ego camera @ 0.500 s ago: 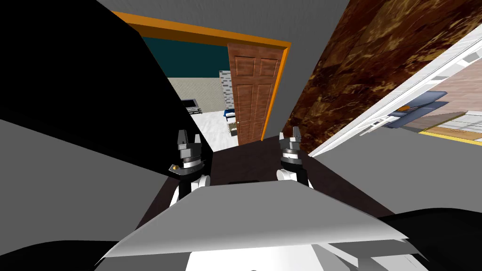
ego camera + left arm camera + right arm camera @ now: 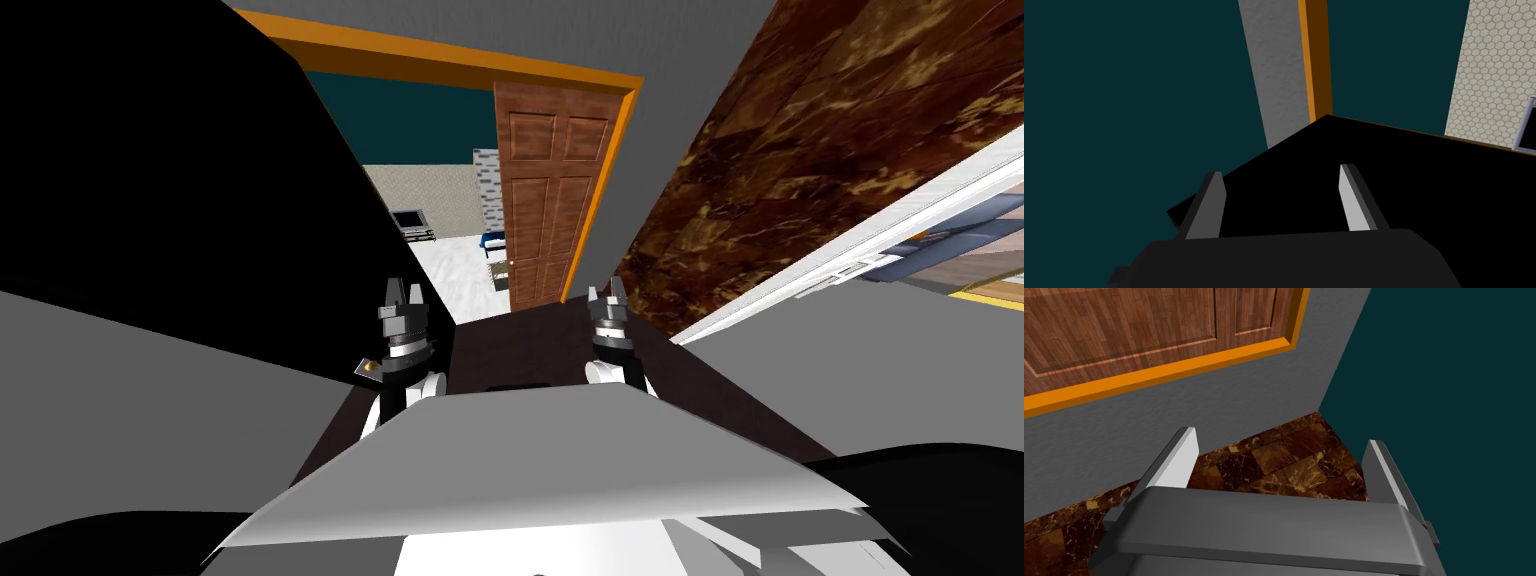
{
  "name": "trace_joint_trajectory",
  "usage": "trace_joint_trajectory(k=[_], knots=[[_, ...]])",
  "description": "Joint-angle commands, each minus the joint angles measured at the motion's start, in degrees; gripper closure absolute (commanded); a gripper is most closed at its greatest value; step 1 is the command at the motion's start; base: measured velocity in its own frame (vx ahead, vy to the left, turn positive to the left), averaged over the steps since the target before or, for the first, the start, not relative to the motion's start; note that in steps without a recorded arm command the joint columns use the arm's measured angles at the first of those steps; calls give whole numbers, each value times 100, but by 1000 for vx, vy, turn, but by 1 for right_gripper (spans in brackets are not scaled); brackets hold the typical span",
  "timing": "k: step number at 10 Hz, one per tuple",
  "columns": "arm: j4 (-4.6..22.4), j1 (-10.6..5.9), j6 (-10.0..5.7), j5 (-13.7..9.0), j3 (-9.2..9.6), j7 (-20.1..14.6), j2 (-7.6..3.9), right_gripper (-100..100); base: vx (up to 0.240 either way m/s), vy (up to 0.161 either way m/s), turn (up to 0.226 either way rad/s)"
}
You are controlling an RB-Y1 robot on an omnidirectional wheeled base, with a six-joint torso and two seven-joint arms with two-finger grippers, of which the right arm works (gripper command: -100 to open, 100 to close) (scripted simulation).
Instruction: Pull the door open
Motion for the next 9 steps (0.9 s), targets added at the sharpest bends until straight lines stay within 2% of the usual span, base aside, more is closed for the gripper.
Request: trace_joint_trajectory(k=[1,4,9], knots=[[189,-40,-48,-33,18,0,-55,-100,120,10,82],[641,-150,-162,-119,35,-11,-181,-100,149,20,97],[1162,-278,-293,-218,55,-23,-312,-100,106,19,66]])
